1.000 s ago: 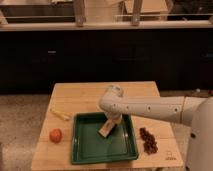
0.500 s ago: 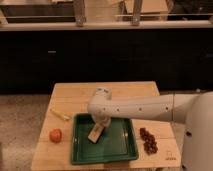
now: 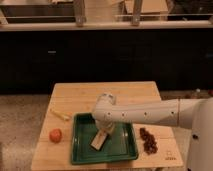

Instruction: Wipe tray with eraser

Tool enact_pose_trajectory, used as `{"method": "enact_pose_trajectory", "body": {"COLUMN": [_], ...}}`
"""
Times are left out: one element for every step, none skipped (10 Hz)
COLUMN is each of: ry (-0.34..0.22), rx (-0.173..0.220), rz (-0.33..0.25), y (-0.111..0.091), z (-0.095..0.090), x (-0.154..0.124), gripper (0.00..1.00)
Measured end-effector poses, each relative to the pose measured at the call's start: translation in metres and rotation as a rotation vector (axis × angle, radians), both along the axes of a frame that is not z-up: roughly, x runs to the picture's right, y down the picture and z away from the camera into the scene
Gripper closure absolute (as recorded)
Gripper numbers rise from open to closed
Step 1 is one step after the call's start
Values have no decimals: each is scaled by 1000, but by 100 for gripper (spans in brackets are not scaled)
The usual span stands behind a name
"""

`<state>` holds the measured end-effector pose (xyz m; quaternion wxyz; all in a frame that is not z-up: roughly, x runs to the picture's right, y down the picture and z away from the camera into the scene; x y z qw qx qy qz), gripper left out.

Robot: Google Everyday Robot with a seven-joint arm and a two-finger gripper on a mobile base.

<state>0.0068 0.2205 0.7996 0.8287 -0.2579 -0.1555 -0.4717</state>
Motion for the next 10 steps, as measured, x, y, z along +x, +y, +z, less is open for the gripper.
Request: {"method": "enact_pose_trajectory", "body": {"ry": [19,41,73,94,110,119,130,138,131,119], "rx": [-4,-6,7,17,30,51,73,91,100,103], "rz": [12,25,41,53,58,66,75,77,77,73], "y": [2,2,-2,-6,-13,-22,-34,-47,-54,-59], "z": [2,2,3,3,3,4,5,9,13,17], "x": [9,18,34,44,47,47,49,48,41,31], "gripper": [100,100,100,100,100,100,100,100,100,100]}}
